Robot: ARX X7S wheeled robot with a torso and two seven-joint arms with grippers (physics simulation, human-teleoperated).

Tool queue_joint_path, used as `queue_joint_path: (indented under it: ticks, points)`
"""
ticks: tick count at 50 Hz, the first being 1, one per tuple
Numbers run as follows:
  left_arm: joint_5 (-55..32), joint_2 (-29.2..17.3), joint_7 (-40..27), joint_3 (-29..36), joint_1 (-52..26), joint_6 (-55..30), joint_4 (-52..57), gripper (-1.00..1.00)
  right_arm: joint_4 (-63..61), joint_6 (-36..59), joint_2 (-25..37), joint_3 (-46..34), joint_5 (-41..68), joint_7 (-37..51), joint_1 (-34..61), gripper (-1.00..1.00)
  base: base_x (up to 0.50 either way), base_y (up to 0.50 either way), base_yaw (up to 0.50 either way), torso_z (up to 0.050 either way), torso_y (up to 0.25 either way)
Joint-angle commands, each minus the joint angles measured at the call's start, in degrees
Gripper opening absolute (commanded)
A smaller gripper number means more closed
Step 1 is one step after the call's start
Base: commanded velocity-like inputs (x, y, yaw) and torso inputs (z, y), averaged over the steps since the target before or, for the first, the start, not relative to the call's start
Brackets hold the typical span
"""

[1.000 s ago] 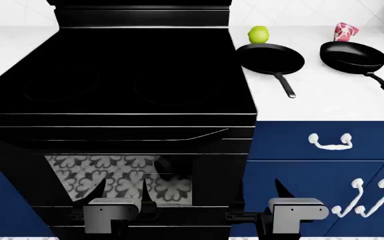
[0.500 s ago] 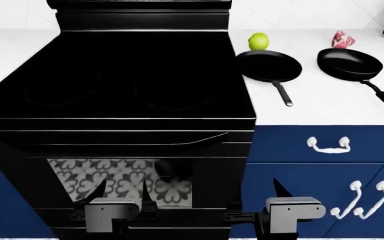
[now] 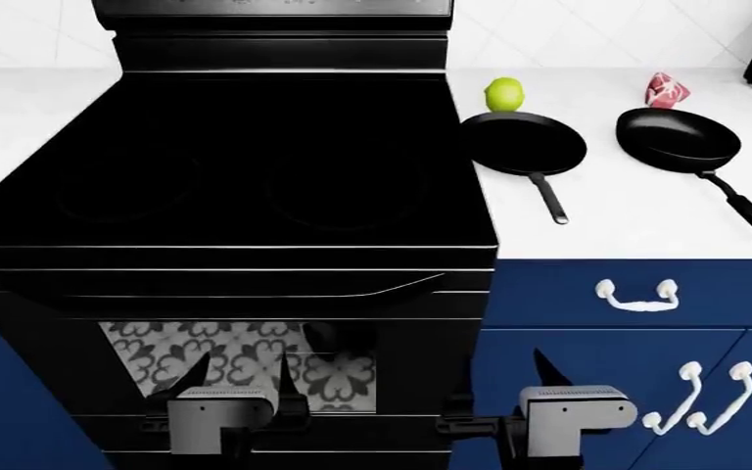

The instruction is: Place both pans onto different burners. Then place the lemon and the lamb chop on different pans.

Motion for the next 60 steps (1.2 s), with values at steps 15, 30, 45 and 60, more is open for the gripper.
queue_joint_path:
  ticks: [15,30,45,60]
  points:
    - [-1.79,-1.50,-1.59,2.08,-0.27,-0.54,-0.67,1.00,0.30,1.36,1.36,-1.57,3.14,1.35,0.39,1.00,0.00,-0.45,0.00,0.006,0.000]
    - [-2.56,-2.18,-2.32,2.96,-0.33,-0.19,-0.87,1.00,0.66,1.27,2.07,-2.46,3.93,2.21,0.58,1.00,0.00,-0.50,0.00,0.000,0.000]
    - [-3.36,-2.76,-2.92,3.72,-0.66,-0.42,-1.03,1.00,0.86,1.51,2.69,-3.22,4.74,2.86,0.92,1.00,0.00,-0.50,0.00,0.000,0.000]
    - [-3.99,-3.24,-3.70,4.21,-0.83,-0.22,-1.22,1.00,0.82,1.49,3.26,-3.94,5.26,3.55,1.01,1.00,0.00,-0.50,0.00,0.000,0.000]
